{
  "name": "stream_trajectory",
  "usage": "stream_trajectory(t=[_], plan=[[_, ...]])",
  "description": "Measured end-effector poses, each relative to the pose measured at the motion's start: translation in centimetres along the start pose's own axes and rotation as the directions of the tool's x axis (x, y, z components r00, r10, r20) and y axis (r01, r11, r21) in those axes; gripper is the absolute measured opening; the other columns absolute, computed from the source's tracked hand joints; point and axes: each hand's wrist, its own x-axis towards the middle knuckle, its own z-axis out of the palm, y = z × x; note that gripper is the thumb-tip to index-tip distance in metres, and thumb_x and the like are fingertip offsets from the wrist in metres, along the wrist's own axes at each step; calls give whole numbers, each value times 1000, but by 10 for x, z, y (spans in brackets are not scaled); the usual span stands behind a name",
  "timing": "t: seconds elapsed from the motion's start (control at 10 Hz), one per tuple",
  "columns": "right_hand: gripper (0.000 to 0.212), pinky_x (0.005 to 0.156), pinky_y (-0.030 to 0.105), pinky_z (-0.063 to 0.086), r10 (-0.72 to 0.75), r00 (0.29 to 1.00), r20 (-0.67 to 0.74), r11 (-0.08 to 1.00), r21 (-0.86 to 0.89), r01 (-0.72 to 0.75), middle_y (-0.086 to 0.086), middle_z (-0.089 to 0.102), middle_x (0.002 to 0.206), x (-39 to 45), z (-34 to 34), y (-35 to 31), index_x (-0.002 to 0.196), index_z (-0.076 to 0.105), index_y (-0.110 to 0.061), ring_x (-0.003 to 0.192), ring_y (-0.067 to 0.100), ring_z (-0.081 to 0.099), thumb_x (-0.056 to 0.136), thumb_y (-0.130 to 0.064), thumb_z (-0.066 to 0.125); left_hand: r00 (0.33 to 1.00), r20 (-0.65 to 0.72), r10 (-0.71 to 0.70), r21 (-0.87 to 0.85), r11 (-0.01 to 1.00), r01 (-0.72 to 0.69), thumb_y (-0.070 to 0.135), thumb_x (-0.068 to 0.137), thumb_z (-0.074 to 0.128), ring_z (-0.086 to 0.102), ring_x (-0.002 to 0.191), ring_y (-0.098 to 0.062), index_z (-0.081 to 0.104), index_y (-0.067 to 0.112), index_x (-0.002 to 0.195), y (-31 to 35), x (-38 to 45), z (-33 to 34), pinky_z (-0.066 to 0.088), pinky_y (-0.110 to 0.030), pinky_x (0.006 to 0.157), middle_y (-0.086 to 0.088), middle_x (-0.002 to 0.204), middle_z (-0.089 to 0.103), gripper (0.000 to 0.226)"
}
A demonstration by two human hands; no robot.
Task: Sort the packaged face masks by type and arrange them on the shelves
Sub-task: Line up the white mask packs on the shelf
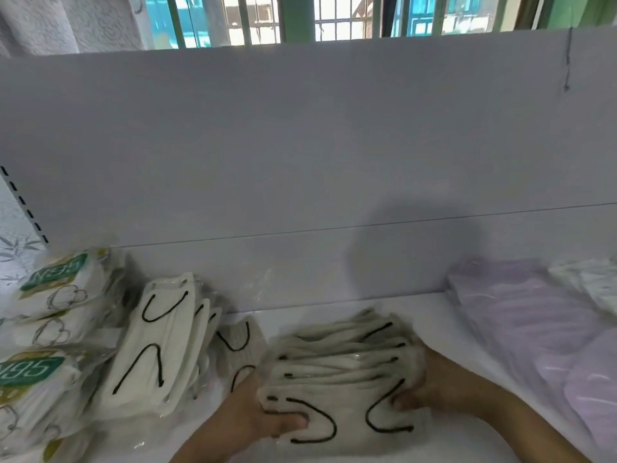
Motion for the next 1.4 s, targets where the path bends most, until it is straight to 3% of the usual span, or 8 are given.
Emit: stream_trajectory(t=[0.1, 0.4, 0.6, 0.7, 0.9, 1.0, 1.2, 1.4], plan=[[117, 104, 24, 45, 43, 994, -99, 999, 33, -39, -19, 65, 124, 3, 3, 2, 138, 45, -25, 120, 3, 58, 37, -54, 96, 1000, -4, 2, -79, 997, -3, 32, 55, 99, 65, 116, -3, 48, 31, 134, -14, 8, -7, 53, -19, 92, 10, 118, 73, 94], [97, 89, 5, 41, 7, 999, -42, 1000, 23, -6, -32, 59, 119, -12, 3, -15, 135, 34, -39, 111, -17, 52, 63, -10, 91, 999, 25, 39, 14, 999, -39, 17, 64, 94, 61, 115, 8, 38, 35, 135, -25, 4, -7, 49, -13, 92, 36, 119, 64, 93], [117, 98, 11, 42, -91, 990, -109, 994, 51, 97, -38, 46, 135, -18, -13, -23, 145, 21, -53, 123, -12, 47, 55, -37, 93, 994, -25, 107, -62, 992, -108, -11, 61, 88, 73, 103, -16, 37, 44, 136, -22, 2, -17, 59, -25, 76, 26, 112, 70, 105], [132, 106, 7, 30, -32, 999, 10, 998, -57, 33, -33, 25, 149, -17, -6, -12, 145, -3, -59, 132, -20, 29, 54, -48, 92, 987, 94, 131, -25, 991, -130, -3, 63, 90, 61, 122, -6, 29, 40, 146, -22, 0, -7, 57, -22, 83, 39, 131, 53, 111], [103, 108, 25, 41, -116, 955, -273, 993, -8, 119, -22, 48, 139, -18, 9, -15, 137, 36, -47, 127, -4, 45, 50, -51, 91, 982, -158, 103, -40, 993, -110, 26, 53, 97, 65, 107, 6, 47, 41, 126, -27, 1, 1, 57, -19, 81, 39, 109, 65, 90], [130, 115, 22, 29, -113, 988, -109, 994, -7, 113, -22, 25, 155, -14, 6, -7, 151, 6, -46, 141, -4, 29, 55, -43, 94, 991, -73, 111, 66, 992, -106, 13, 65, 91, 52, 104, 29, 43, 75, 111, -7, 1, 9, 40, 0, 90, 63, 94, 47, 91], [103, 89, 13, 48, -2, 961, -275, 997, 72, 22, -23, 60, 121, -13, -1, -19, 139, 31, -41, 110, -12, 57, 58, -25, 94, 995, -12, 96, 26, 995, -96, 45, 46, 99, 73, 85, -6, 73, 14, 110, -10, 24, 8, 56, -20, 75, 8, 93, 78, 75], [65, 76, 23, 56, -7, 861, -509, 988, 132, 86, -11, 68, 102, -5, -73, -36, 117, 52, -31, 98, 5, 66, 65, -52, 85, 979, 133, 152, -175, 976, -128, 46, 49, 97, 74, 95, -29, 78, 17, 101, 37, 104, 19, 60, -34, 80, -14, 101, 77, 63]])
